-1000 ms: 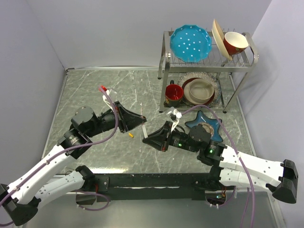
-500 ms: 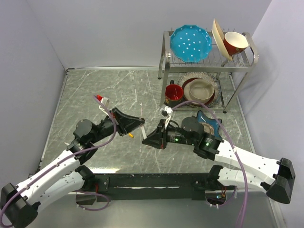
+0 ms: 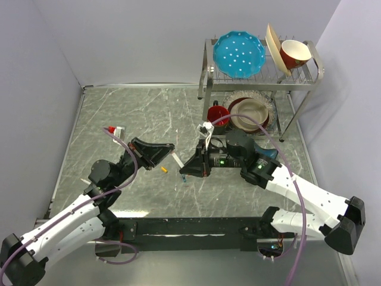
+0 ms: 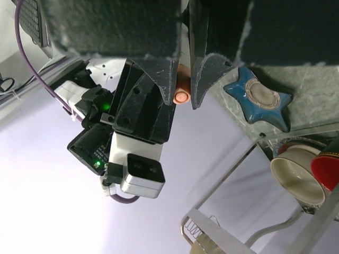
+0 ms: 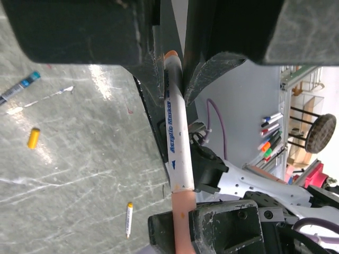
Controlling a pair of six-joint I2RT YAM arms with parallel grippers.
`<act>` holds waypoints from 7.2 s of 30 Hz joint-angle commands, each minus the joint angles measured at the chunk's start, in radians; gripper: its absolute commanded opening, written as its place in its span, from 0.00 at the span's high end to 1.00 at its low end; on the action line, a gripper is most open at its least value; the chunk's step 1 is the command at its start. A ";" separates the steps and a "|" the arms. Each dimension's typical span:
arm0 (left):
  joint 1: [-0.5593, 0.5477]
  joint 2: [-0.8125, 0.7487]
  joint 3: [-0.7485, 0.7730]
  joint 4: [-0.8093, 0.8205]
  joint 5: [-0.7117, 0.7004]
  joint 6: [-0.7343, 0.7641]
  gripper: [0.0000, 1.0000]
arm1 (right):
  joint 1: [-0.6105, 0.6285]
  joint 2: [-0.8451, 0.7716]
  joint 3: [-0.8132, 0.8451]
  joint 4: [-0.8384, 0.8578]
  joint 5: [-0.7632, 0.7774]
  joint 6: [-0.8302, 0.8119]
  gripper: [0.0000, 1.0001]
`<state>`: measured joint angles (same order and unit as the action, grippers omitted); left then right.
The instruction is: Insert the pens into the pen caps
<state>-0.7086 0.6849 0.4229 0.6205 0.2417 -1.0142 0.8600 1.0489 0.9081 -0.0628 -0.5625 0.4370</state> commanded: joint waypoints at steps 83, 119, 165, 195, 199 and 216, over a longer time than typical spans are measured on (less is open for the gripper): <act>0.210 0.797 0.467 -0.752 -0.093 0.117 0.99 | -0.260 -0.515 -0.347 0.098 0.210 -0.057 0.28; 0.662 0.675 0.481 -1.306 -0.648 0.008 0.42 | -0.260 -0.570 -0.383 0.090 0.171 -0.060 0.27; 1.092 0.651 0.140 -1.068 -0.558 -0.084 0.66 | -0.260 -0.555 -0.350 0.103 0.119 -0.007 0.27; 1.091 0.752 0.131 -1.078 -0.562 -0.138 0.99 | -0.260 -0.560 -0.316 0.096 0.119 0.035 0.27; 1.040 0.703 0.128 -1.065 -0.538 -0.118 0.99 | -0.262 -0.543 -0.327 0.119 0.119 0.049 0.27; 0.445 0.401 0.096 -0.805 -0.293 -0.009 0.99 | -0.259 -0.354 -0.371 0.182 0.148 0.084 0.28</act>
<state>-0.1818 1.1553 0.5625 -0.3519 -0.2432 -1.0927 0.5976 0.6521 0.5579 0.0238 -0.4091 0.4866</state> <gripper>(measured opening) 0.045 0.720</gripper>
